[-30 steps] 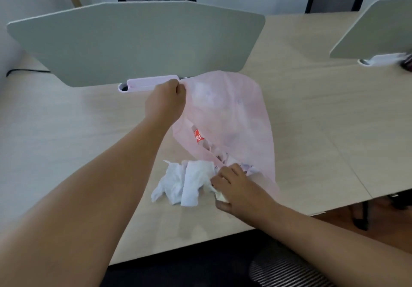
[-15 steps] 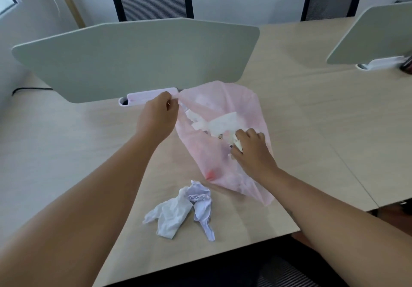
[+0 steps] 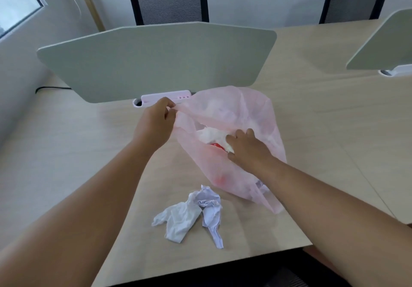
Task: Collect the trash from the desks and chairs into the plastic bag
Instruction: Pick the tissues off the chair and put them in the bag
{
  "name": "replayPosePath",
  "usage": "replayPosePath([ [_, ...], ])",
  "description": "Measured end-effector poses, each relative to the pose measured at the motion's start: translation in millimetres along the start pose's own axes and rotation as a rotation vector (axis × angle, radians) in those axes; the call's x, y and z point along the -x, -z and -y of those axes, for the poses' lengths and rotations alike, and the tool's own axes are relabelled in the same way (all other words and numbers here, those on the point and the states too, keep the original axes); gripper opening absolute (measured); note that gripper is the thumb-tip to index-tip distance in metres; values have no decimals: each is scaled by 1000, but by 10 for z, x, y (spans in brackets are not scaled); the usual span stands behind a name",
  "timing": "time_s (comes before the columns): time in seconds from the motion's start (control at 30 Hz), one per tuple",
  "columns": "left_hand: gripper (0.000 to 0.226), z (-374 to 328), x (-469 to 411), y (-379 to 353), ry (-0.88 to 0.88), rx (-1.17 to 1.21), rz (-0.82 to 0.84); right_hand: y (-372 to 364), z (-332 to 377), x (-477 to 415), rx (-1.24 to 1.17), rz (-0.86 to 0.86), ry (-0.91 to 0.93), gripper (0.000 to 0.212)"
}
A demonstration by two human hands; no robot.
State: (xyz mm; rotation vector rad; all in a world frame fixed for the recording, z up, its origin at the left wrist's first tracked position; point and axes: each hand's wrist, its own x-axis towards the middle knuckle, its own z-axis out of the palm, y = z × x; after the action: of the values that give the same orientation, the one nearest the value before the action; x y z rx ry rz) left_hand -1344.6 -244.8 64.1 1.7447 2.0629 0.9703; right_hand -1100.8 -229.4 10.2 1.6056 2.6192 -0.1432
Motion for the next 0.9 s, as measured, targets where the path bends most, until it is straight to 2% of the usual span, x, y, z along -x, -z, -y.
replayPosePath([
  [0.1, 13, -3, 7, -32, 13, 50, -3, -69, 204, 20, 106, -11, 285, 41],
  [0.17, 13, -37, 21, -41, 4, 70, 10, -119, 352, -6, 186, -21, 383, 45],
  [0.27, 15, -46, 47, -50, -19, 38, 18, -182, 442, -86, 175, -43, 277, 50],
  [0.33, 13, 12, 56, -27, 6, 18, 9, -181, 442, -107, 206, 38, 177, 54],
  [0.4, 16, 86, 102, -18, 34, -16, 6, -253, 381, -113, 208, 104, 187, 68],
  [0.43, 25, 135, 146, -34, 14, -84, -21, -300, 328, -94, 196, 118, 205, 75],
  [0.5, 47, 190, 297, -132, -136, -325, -148, -320, 241, -9, 168, 108, 194, 79],
  [0.57, 53, 147, 514, -289, -401, -461, -191, -390, 146, 60, 142, 94, 186, 72],
  [0.63, 49, 161, 677, -504, -649, -575, -18, -441, 55, 124, 136, 118, 183, 71],
  [0.67, 51, 185, 731, -591, -686, -653, 91, -451, -4, 151, 125, 132, 168, 72],
  [0.73, 57, 298, 732, -659, -621, -764, 218, -392, -105, 186, 88, 136, 121, 73],
  [0.83, 55, 463, 654, -593, -499, -894, 343, -303, -262, 272, 167, 69, 67, 67],
  [0.9, 46, 569, 635, -545, -474, -949, 434, -188, -323, 337, 46, 5, -33, 53],
])
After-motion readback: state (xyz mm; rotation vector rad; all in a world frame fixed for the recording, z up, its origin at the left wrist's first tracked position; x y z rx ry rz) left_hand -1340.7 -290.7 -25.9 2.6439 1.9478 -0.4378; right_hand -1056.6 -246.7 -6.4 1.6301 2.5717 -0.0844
